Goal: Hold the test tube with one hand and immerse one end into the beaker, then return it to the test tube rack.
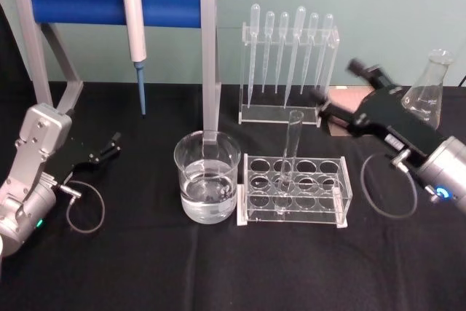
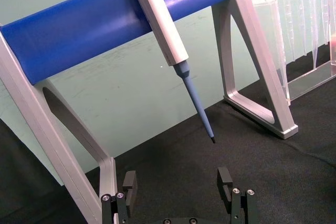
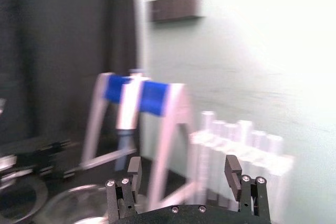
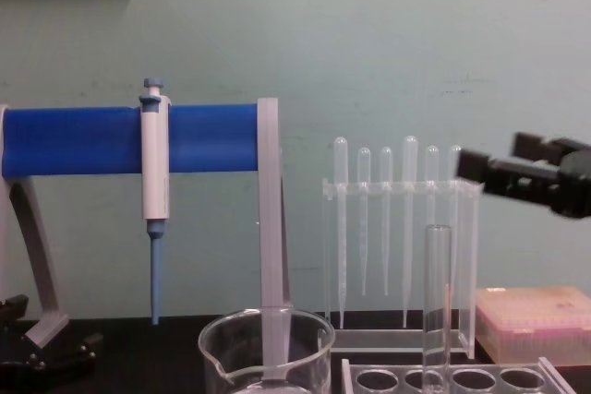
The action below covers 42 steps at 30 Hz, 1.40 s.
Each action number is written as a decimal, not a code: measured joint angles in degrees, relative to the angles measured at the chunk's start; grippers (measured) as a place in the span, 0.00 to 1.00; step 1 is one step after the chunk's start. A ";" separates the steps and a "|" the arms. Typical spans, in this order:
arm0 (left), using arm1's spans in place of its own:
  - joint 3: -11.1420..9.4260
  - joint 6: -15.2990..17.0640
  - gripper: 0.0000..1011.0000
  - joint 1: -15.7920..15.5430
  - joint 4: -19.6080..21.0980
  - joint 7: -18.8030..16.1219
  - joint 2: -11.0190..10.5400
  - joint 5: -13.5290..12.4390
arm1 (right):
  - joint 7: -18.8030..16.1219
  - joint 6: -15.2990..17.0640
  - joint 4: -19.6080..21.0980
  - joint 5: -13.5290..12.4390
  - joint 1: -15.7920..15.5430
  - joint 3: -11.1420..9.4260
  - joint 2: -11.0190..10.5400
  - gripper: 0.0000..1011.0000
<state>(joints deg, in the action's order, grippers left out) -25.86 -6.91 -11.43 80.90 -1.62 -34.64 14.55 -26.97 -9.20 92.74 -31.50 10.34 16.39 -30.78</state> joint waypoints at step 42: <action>0.00 0.00 0.99 0.00 0.00 0.00 0.00 0.00 | 26.13 7.44 -2.40 13.42 -6.00 -5.58 9.43 0.99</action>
<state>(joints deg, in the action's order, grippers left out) -25.86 -6.91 -11.43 80.90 -1.62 -34.64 14.55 -0.85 -1.77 90.34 -18.08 4.33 10.81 -21.35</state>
